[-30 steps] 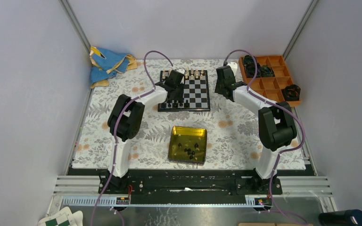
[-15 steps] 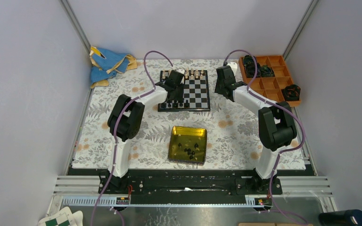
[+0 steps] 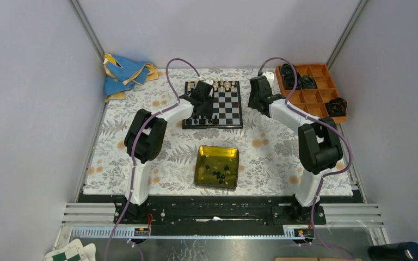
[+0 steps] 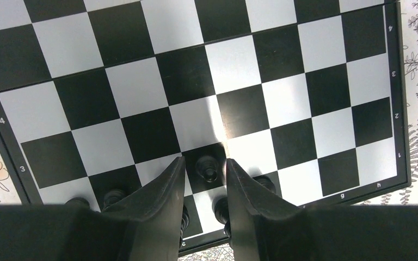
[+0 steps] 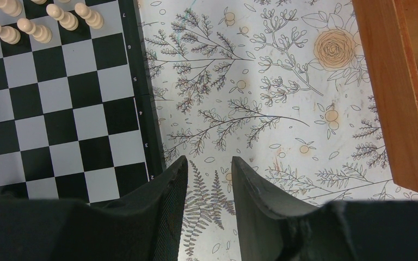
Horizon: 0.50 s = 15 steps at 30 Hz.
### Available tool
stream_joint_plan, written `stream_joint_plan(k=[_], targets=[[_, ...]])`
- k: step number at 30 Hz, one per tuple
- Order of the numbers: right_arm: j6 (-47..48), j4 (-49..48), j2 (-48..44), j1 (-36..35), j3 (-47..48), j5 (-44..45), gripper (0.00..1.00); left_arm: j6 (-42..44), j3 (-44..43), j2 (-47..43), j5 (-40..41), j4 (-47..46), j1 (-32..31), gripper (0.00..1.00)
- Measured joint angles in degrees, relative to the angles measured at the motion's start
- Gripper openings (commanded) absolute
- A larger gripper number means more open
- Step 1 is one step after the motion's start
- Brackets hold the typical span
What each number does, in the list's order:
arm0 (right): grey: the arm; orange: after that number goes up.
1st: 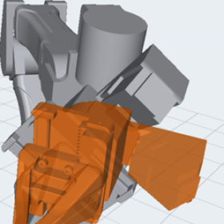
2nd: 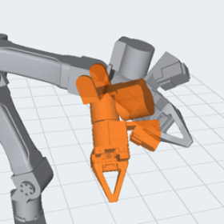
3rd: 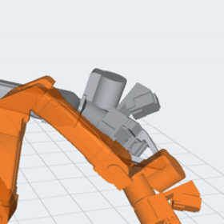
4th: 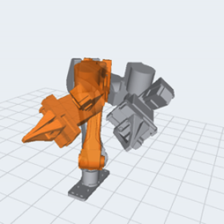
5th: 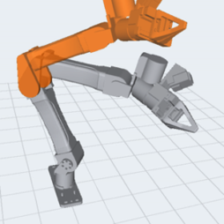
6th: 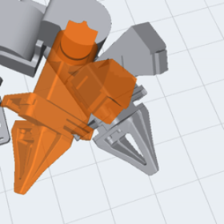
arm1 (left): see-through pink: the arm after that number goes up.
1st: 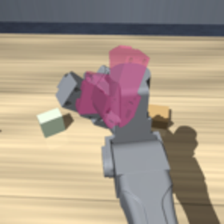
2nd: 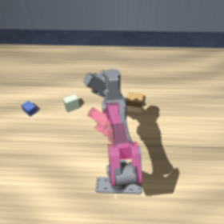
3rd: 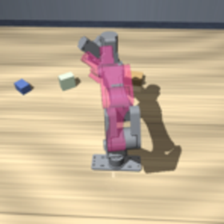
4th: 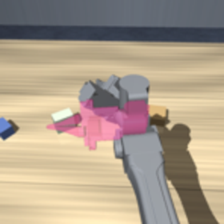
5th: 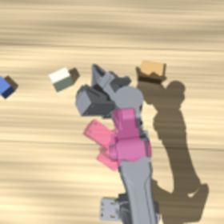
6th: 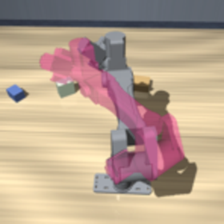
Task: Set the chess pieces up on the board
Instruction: Place the chess piece on the chessboard.
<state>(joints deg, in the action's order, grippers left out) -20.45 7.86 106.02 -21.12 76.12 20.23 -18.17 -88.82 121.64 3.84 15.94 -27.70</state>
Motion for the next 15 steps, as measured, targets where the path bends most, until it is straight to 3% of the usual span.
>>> stream_joint_plan(k=[15], targets=[[0.0, 0.0, 0.0, 0.1, 0.0, -0.2, 0.42, 0.4, -6.0, 0.0, 1.2, 1.3, 0.0, 0.4]])
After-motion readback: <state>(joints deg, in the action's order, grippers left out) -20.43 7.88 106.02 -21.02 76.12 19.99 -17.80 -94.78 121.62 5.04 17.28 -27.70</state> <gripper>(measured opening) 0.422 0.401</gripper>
